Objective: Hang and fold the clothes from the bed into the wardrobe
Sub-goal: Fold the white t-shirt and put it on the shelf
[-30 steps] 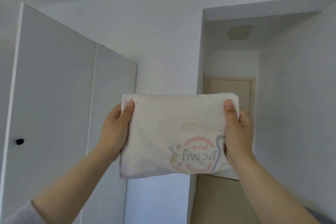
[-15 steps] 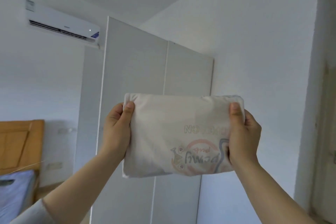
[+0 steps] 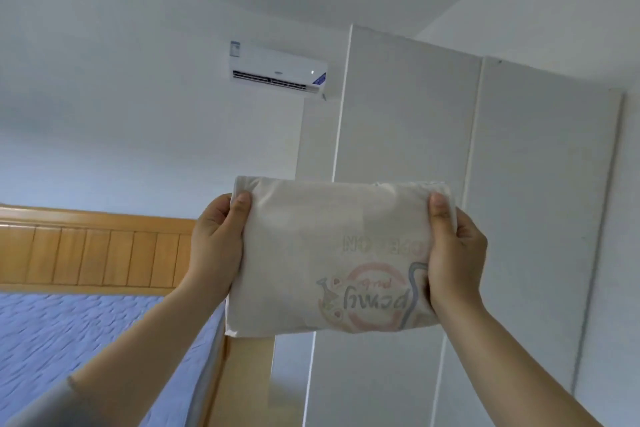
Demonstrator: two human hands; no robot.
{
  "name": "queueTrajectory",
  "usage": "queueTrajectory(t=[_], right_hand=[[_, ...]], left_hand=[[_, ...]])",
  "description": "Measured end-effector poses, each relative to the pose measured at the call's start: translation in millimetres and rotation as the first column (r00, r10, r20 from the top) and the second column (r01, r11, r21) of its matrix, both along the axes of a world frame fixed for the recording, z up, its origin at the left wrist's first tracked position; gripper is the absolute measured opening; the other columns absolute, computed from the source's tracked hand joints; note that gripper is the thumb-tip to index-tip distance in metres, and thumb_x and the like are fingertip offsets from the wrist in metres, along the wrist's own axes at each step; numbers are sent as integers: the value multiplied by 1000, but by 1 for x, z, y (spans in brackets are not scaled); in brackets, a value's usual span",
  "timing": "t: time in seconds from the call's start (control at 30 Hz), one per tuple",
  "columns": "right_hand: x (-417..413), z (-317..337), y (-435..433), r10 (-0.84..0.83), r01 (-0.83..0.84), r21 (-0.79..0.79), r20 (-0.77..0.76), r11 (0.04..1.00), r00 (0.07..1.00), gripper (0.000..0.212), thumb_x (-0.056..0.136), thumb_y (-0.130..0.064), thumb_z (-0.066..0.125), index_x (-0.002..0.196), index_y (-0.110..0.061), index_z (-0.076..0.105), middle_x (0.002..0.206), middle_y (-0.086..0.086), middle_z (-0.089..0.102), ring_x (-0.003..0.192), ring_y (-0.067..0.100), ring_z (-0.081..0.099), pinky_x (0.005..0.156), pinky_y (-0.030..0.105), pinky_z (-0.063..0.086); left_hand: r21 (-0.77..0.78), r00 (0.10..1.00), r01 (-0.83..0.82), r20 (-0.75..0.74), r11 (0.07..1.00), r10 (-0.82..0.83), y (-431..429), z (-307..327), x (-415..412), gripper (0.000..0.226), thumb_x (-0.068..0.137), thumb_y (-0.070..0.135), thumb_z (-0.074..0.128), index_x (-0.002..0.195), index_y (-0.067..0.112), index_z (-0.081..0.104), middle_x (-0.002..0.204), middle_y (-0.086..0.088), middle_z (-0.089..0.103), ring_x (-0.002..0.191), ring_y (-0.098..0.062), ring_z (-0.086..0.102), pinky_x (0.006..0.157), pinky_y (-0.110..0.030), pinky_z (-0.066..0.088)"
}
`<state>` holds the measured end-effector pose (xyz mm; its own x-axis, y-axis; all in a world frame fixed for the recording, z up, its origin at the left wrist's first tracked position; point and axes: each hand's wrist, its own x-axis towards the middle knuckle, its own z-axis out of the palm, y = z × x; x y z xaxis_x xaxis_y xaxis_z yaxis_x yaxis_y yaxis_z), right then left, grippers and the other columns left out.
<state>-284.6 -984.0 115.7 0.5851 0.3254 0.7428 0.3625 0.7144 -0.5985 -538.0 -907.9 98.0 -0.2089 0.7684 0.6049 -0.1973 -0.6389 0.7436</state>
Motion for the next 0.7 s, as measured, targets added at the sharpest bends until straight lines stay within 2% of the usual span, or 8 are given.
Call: queueTrajectory(t=[0.1,0.2,0.37,0.43,0.5,0.6,0.7], right_hand=[[-17,2,46,55,-55,0,-1,998,998,53,94,-46,58,62,-7,43,51,-9,39,48,7,38,42,19,31],[-27,-1,87,101,-101,-7,-11,995,995,49,94,-45,58,60,-13,43,50,-10,37,48,7,36,42,19,30],[-29,-5,152,188,-189,-40,-23,981,982,52,94,-47,58,61,-9,44,52,-8,38,50,9,39,44,22,32],[-28,-3,177,228,-229,-33,-18,973,973,57,93,-48,58,65,-1,43,53,-5,39,51,11,39,45,25,32],[-25,-2,201,269,-269,-19,-22,963,963,58,93,-47,58,66,0,42,53,-4,38,51,12,39,46,26,32],[-21,4,238,330,-331,-30,-35,943,943,52,94,-46,58,57,-14,39,48,-10,36,46,9,37,43,23,31],[-24,16,275,391,-392,-26,-33,920,920,52,95,-42,58,51,-25,37,44,-15,36,41,3,36,40,17,30]], left_hand=[[-22,998,-56,3,998,56,37,-2,-21,45,81,56,56,77,11,57,70,-1,51,67,-17,46,65,-39,38],[-23,992,-124,-6,992,124,68,-4,-33,47,79,59,56,79,12,59,71,1,53,66,-15,47,64,-38,39],[-30,981,-191,-28,981,190,114,-12,-39,51,81,56,55,82,6,55,70,-3,49,63,-15,44,61,-36,37],[-32,977,-211,-9,977,211,131,-13,-35,51,82,54,56,80,3,52,70,-4,47,63,-16,42,60,-36,35],[-37,971,-237,-7,971,237,148,-13,-31,46,84,52,56,75,7,52,65,-2,44,60,-15,41,58,-34,33],[-41,954,-299,-27,953,298,173,-6,-27,35,88,47,56,66,20,56,58,8,47,55,-9,41,57,-31,34],[-32,926,-378,-10,925,378,195,5,-30,36,90,44,56,72,13,58,62,4,48,60,-12,43,60,-33,36]])
